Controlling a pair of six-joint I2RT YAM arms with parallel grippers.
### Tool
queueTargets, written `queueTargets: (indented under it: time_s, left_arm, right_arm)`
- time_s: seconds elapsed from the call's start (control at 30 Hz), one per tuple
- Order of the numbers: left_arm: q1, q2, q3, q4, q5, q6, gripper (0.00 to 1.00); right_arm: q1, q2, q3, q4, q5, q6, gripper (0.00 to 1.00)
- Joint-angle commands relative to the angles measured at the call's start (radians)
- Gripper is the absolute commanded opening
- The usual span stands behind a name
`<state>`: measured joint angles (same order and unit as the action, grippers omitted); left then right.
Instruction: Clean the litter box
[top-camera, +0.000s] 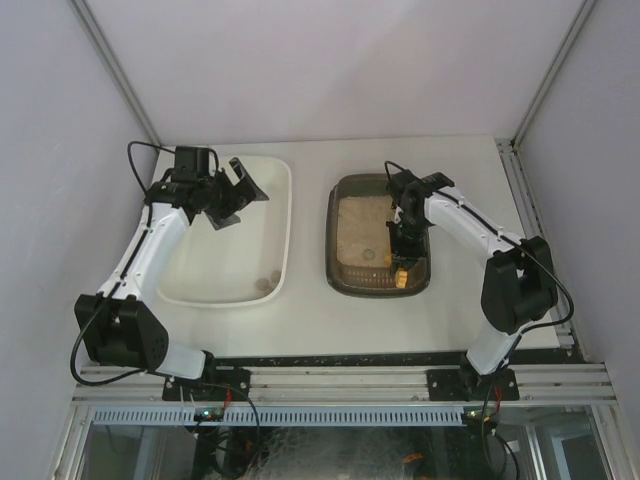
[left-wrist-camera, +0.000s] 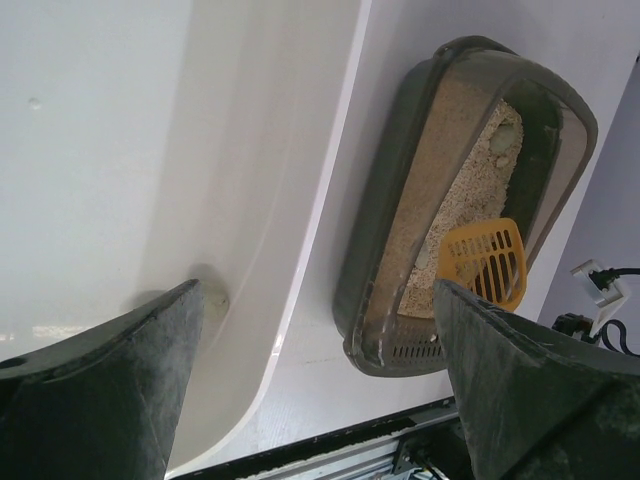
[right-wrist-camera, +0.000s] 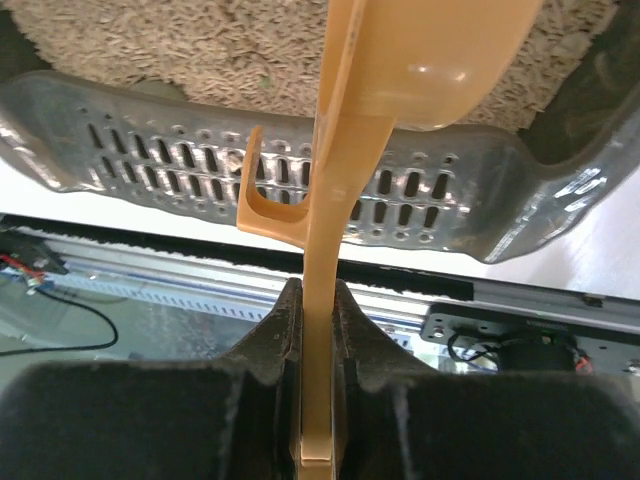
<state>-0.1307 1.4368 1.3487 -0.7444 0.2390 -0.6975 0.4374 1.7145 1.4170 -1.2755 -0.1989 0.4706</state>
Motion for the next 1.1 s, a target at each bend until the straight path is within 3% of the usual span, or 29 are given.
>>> queueTargets:
  time_s: [0.0, 0.33, 0.53, 0.87, 1.07]
  left_arm:
    - [-0.006, -0.057, -0.020, 0.050, -0.019, -0.003, 1.00]
    - [-0.007, -0.073, -0.044, 0.066, -0.027, 0.003, 1.00]
    - [-0.007, -0.078, -0.045, 0.070, -0.024, 0.010, 1.00]
    - [-0.006, -0.112, -0.062, 0.080, -0.039, 0.021, 1.00]
    - [-0.007, -0.112, -0.053, 0.063, -0.055, 0.049, 1.00]
  right_arm:
    - [-0.004, -0.007, 0.004, 0.008, -0.145, -0.020, 0.00]
    - [-0.011, 0.065, 0.000, 0.112, -0.332, -0.025, 0.00]
    - [-0.040, 0.094, -0.061, 0.309, -0.370, -0.024, 0.00]
    - [-0.108, -0.063, -0.343, 0.737, -0.418, 0.085, 0.00]
    - [-0.119, -0.171, -0.417, 0.808, -0.426, 0.104, 0.00]
